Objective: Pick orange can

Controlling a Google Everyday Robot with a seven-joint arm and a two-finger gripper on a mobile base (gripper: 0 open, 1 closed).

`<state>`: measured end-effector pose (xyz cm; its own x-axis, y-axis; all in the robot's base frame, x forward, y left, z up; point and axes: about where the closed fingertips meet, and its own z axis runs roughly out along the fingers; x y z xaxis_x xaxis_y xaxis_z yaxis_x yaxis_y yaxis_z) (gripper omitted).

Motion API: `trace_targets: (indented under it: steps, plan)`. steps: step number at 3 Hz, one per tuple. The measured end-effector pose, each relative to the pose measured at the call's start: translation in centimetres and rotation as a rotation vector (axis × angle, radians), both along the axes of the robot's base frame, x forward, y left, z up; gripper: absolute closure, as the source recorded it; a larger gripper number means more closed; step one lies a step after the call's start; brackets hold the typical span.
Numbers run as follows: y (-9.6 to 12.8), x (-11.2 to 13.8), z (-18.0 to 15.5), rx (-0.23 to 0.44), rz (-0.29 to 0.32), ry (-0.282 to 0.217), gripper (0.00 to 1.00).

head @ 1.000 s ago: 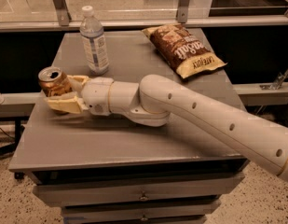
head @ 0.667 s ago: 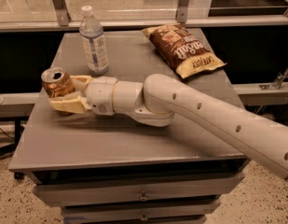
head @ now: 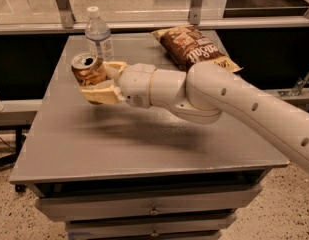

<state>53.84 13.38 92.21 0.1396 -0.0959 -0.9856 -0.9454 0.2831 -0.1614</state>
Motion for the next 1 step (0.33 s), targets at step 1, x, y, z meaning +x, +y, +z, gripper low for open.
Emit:
trace_targets:
  steps: [1]
  plan:
    - [-2.94,-0.17,3.38,0.003,-0.121,0.001,1.00]
